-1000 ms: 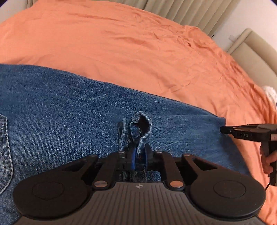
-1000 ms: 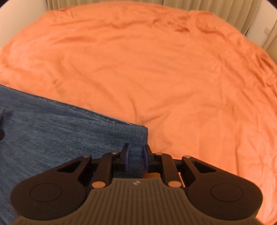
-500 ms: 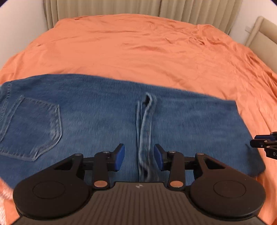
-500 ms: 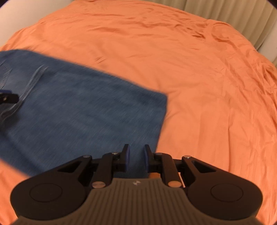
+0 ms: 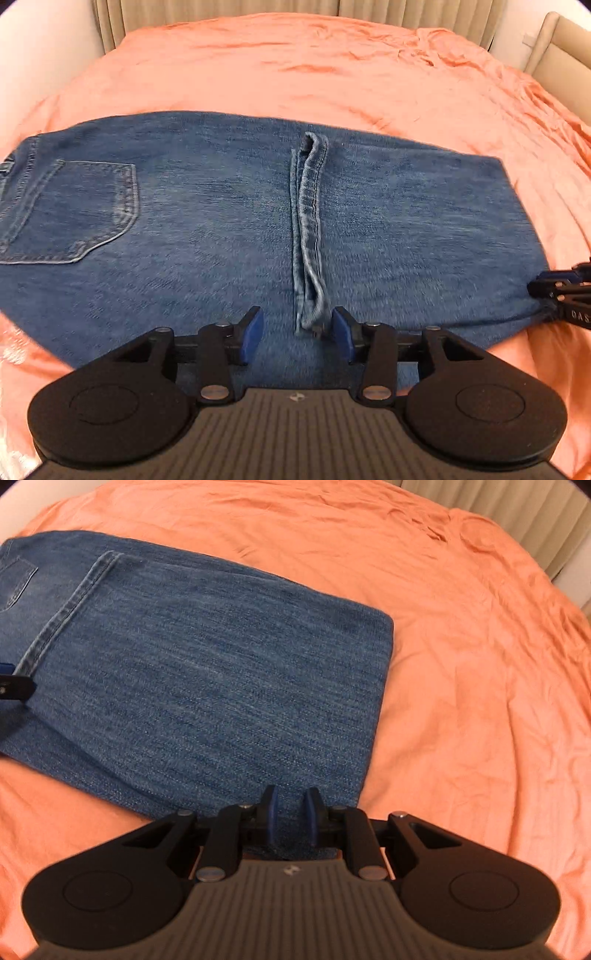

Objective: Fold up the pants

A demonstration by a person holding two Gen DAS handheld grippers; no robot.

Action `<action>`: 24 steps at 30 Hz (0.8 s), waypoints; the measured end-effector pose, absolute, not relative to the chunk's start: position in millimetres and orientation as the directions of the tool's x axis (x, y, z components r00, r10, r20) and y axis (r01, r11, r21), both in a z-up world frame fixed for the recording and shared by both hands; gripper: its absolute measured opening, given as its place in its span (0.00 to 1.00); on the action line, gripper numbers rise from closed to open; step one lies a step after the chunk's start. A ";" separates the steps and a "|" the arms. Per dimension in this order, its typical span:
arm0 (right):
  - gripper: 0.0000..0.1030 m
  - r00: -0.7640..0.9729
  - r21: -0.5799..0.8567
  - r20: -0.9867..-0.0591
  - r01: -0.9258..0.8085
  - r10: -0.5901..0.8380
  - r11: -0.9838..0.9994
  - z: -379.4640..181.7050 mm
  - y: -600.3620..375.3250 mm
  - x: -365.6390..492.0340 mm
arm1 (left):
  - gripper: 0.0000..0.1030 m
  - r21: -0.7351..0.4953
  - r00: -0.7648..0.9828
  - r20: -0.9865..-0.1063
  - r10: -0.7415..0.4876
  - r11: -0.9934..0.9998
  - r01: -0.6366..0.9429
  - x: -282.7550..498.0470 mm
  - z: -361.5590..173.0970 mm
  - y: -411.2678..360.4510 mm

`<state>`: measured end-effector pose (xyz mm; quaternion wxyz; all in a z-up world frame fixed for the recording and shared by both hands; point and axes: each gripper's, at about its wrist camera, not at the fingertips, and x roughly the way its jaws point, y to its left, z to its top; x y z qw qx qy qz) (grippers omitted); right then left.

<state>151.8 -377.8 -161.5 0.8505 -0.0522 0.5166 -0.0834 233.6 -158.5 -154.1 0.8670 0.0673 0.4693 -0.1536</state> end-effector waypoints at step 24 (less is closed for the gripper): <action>0.17 0.608 -0.205 -0.794 -0.257 -0.007 0.945 -84.5 -270.8 182.6 | 0.56 -0.203 0.536 -0.823 -0.190 0.979 0.036 287.4 -43.5 115.7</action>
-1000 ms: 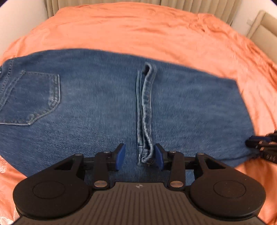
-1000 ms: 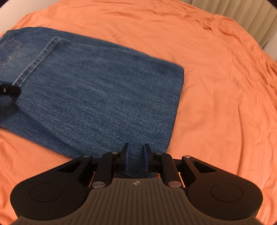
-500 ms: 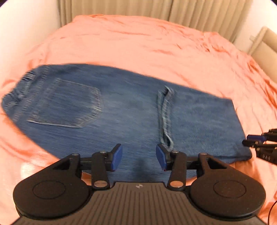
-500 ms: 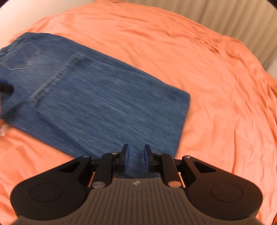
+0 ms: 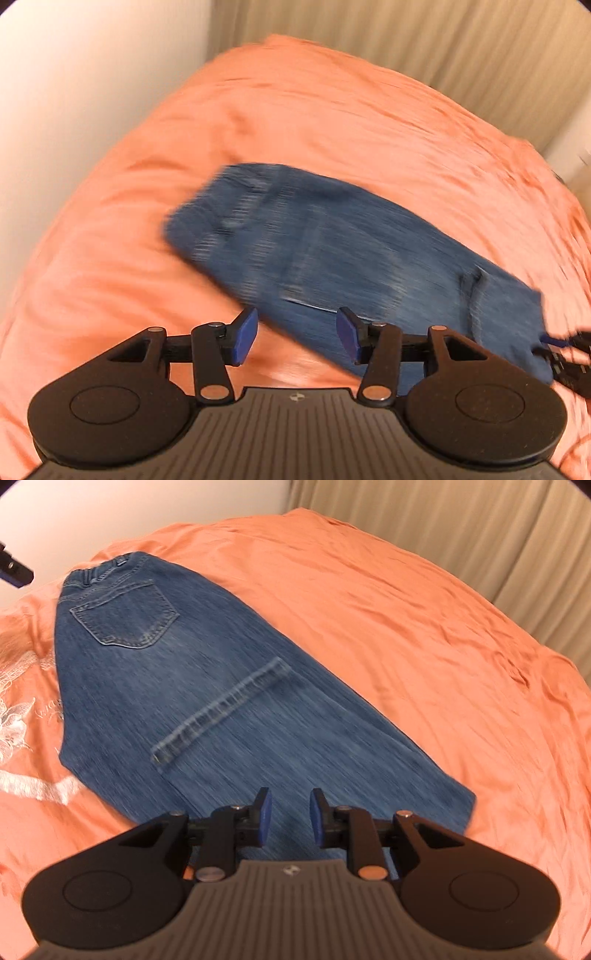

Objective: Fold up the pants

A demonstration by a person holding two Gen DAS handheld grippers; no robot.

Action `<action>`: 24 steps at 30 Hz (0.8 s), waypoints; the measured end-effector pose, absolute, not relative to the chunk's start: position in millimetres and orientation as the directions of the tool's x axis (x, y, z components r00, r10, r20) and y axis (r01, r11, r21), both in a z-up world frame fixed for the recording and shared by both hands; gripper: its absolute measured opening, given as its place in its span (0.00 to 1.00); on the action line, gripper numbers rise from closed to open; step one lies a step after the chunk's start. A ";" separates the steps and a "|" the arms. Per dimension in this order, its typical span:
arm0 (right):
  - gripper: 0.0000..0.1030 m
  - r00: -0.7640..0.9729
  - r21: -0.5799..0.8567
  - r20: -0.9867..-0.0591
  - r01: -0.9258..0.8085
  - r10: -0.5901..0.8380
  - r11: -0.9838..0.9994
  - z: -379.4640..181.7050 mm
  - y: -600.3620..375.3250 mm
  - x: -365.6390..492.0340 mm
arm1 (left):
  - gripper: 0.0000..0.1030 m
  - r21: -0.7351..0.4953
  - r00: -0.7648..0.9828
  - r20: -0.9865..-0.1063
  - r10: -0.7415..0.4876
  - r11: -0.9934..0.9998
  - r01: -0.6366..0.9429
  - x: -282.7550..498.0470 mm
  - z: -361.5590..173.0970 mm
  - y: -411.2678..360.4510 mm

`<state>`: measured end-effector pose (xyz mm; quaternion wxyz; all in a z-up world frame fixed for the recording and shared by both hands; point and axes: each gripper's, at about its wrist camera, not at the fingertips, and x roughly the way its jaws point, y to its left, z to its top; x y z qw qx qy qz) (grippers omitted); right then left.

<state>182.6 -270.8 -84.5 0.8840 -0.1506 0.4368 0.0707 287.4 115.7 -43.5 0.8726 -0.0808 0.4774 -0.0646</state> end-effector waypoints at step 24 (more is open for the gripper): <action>0.16 0.508 -0.362 -0.860 -0.528 -0.056 0.768 -155.0 -216.5 291.5 | 0.72 -0.525 0.486 -0.778 -0.398 0.837 -0.154 365.1 -165.9 188.1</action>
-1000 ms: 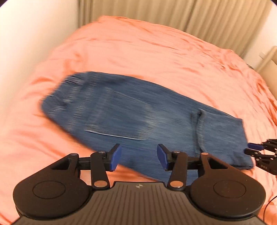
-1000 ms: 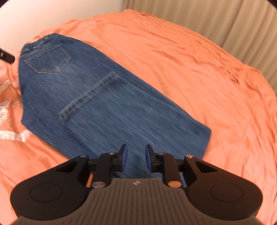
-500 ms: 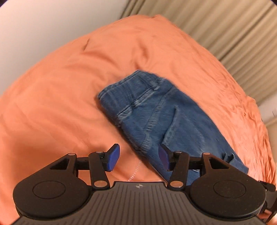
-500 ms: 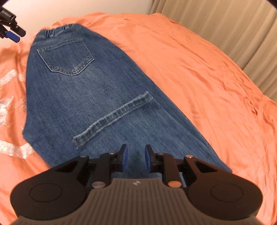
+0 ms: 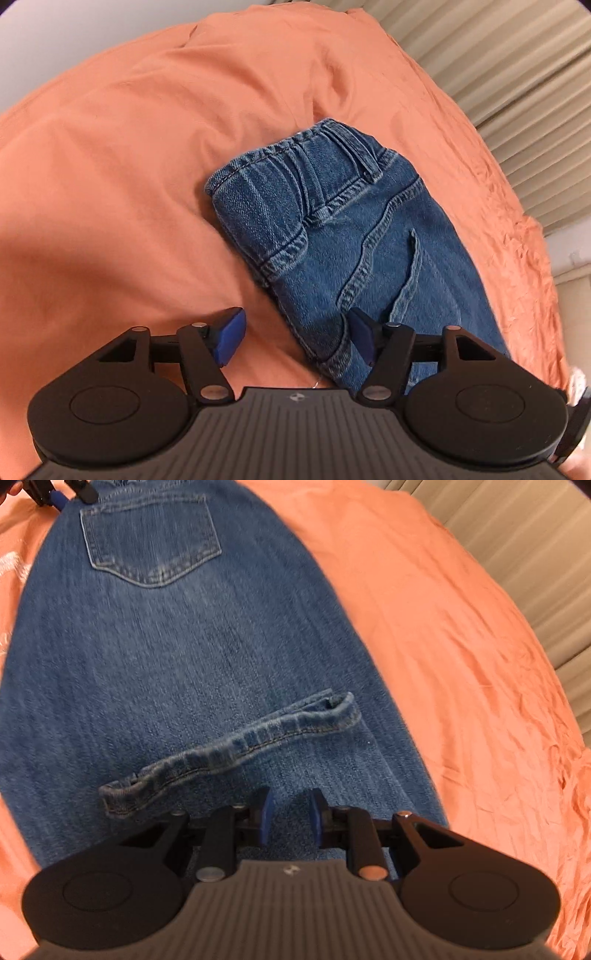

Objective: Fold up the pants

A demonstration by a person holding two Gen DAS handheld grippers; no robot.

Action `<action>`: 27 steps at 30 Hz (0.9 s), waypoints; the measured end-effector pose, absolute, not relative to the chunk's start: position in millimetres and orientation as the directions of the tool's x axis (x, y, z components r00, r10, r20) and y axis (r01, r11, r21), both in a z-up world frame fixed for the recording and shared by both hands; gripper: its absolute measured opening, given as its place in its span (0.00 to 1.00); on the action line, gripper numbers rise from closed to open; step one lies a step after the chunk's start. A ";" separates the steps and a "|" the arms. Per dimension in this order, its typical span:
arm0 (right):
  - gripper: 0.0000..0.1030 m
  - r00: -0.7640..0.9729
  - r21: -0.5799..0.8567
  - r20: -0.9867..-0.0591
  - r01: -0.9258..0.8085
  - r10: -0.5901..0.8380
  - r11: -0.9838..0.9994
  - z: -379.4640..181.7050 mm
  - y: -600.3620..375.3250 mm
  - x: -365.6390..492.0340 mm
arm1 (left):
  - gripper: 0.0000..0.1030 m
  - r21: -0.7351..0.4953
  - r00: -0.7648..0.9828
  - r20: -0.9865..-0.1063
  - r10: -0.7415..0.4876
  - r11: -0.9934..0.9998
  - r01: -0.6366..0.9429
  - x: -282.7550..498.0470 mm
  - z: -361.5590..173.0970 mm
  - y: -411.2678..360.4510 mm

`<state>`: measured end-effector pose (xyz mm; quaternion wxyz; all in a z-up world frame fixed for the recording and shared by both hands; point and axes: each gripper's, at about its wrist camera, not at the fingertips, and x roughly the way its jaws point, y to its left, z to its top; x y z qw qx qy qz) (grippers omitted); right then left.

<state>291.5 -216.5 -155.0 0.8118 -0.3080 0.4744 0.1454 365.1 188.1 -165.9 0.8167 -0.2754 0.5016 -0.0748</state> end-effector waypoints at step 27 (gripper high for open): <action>0.01 0.519 -0.404 -0.853 -0.578 -0.063 0.708 -166.2 -201.1 274.2 | 0.13 -0.419 0.599 -0.735 -0.319 0.907 -0.030 356.0 -93.2 145.7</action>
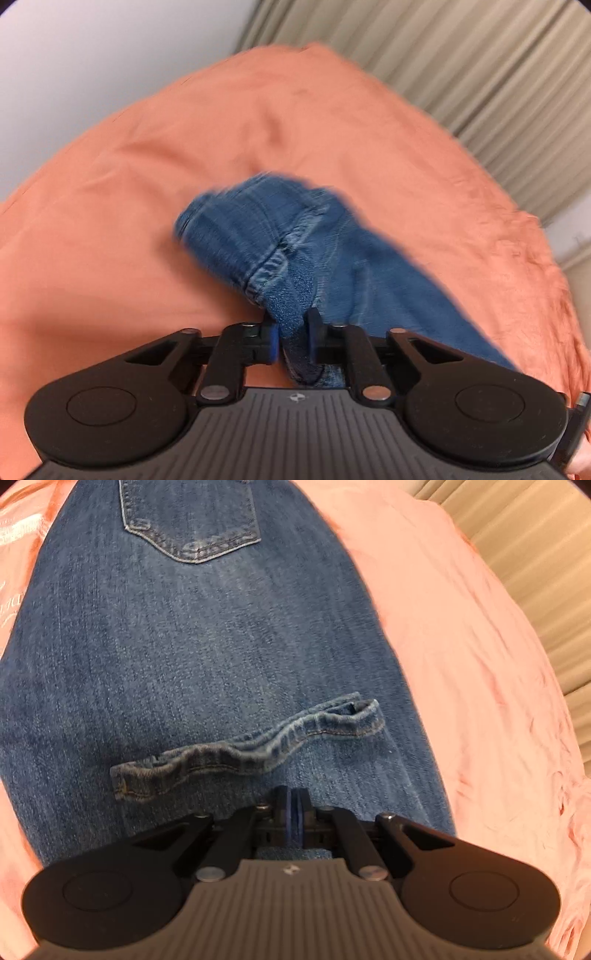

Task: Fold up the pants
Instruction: 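Grasp the waistband with the left gripper and fold it over the legs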

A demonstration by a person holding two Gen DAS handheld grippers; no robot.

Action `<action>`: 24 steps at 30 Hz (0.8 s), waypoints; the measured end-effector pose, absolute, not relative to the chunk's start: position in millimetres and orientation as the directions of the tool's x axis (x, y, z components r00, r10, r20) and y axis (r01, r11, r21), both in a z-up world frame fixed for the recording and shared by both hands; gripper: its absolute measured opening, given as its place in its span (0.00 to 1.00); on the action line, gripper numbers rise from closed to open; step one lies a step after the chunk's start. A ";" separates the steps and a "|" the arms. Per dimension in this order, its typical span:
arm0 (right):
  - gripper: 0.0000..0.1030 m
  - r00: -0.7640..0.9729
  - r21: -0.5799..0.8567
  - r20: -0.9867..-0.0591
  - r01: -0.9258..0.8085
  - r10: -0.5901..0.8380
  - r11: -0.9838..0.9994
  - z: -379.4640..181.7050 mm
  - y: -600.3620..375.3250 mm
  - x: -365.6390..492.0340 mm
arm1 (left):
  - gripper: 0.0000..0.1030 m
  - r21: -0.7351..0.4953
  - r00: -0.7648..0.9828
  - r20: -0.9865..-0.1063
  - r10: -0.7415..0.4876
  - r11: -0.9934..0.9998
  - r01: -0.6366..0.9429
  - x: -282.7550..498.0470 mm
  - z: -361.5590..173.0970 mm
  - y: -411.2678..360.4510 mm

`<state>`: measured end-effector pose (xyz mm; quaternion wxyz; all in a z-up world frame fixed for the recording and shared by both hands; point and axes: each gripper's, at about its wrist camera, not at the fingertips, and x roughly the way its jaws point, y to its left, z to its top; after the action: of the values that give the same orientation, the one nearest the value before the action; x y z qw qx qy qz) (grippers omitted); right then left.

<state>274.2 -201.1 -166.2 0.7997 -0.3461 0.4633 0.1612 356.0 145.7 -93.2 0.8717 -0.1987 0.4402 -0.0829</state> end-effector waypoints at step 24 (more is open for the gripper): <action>0.07 0.570 -0.183 -0.822 -0.267 0.002 0.946 -87.7 -316.2 167.3 | 0.04 0.227 0.680 -0.662 -0.315 0.781 0.582 220.6 -87.9 -229.6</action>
<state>167.3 -316.2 -87.7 0.8741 -0.1452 0.4572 0.0769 220.6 -229.6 -87.9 0.8909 0.2151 0.3107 -0.2518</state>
